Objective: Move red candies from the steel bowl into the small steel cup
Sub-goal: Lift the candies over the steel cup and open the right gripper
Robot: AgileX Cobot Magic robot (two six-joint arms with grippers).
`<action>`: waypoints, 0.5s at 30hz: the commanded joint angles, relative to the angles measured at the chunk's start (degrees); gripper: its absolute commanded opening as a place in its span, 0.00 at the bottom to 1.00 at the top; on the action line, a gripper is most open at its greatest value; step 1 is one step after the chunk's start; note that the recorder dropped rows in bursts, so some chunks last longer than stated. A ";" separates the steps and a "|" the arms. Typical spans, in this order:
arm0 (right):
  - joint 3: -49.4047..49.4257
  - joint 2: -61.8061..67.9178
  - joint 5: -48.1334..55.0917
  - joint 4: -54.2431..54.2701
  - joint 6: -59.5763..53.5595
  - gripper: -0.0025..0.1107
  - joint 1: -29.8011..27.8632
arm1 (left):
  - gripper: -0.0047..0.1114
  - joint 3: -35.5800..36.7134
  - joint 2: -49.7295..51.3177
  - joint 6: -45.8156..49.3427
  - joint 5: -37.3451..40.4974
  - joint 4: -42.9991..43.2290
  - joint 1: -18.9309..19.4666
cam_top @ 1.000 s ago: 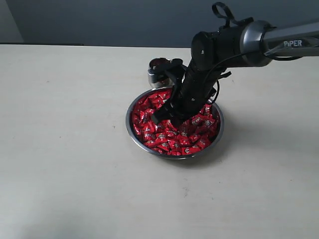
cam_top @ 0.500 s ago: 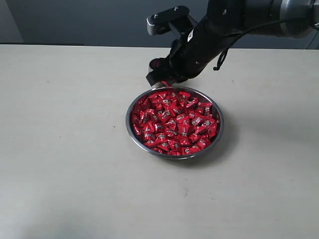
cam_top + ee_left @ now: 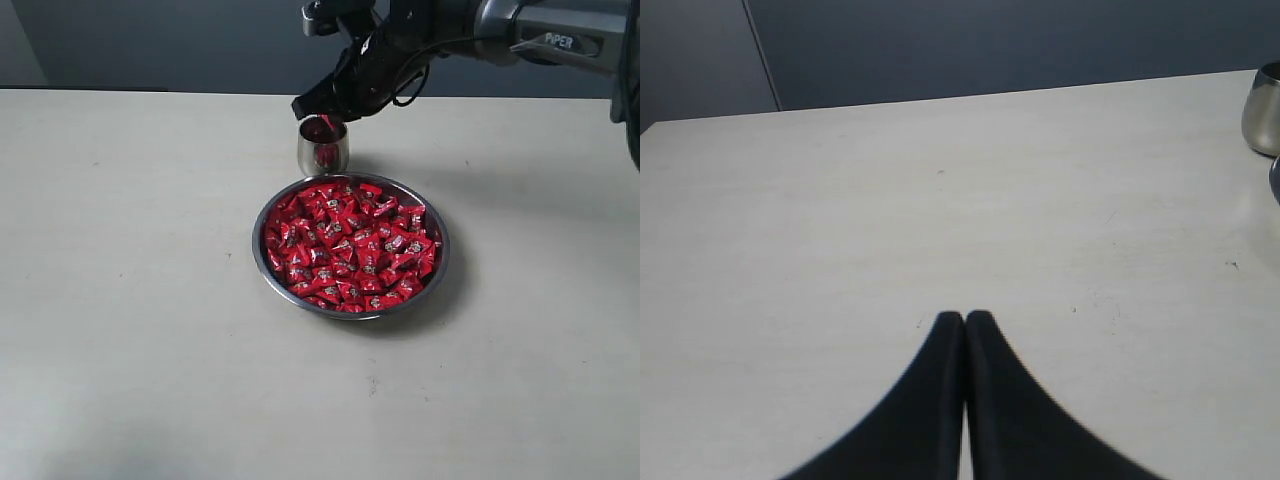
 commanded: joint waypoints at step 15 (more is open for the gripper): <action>-2.90 1.73 0.03 0.72 0.28 0.30 -0.80 | 0.04 -0.48 -0.27 -0.06 -0.27 0.11 -0.31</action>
